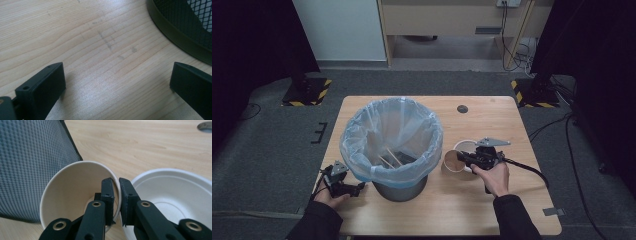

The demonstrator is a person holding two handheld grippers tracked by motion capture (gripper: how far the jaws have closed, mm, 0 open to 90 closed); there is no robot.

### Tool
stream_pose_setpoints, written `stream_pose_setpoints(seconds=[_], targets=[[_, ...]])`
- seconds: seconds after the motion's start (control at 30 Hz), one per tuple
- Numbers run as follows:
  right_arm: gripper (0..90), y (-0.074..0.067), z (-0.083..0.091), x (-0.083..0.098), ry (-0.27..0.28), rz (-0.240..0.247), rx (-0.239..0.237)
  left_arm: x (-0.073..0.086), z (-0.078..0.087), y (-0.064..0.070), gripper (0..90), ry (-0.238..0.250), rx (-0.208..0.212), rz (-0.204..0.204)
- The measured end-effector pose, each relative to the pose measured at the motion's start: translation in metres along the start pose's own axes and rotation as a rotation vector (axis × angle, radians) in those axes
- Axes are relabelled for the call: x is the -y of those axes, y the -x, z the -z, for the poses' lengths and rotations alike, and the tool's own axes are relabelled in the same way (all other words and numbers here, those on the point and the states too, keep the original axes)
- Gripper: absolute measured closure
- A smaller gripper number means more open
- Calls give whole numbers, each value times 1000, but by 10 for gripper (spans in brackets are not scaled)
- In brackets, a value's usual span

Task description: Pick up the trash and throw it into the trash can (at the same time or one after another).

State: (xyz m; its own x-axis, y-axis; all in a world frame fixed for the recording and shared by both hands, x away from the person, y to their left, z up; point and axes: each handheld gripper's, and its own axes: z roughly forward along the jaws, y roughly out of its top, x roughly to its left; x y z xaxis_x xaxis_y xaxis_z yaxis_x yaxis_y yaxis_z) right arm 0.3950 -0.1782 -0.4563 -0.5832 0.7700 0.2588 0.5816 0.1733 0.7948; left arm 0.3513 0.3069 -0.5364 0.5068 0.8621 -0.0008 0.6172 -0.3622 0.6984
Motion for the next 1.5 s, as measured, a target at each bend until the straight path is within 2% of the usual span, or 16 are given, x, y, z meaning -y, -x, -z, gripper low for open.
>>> stream_pose_setpoints(seconds=[0.23,0.8,1.0,1.5], targets=[[832,4,13,-8,59,-23,-9,0,0,0,0,0,0,0],[832,23,60,-26,280,-79,45,0,0,0,0,0,0,0],[832,26,68,-28,315,-92,50,0,0,0,0,0,0,0],[832,32,96,-36,453,-119,71,0,0,0,0,0,0,0]])
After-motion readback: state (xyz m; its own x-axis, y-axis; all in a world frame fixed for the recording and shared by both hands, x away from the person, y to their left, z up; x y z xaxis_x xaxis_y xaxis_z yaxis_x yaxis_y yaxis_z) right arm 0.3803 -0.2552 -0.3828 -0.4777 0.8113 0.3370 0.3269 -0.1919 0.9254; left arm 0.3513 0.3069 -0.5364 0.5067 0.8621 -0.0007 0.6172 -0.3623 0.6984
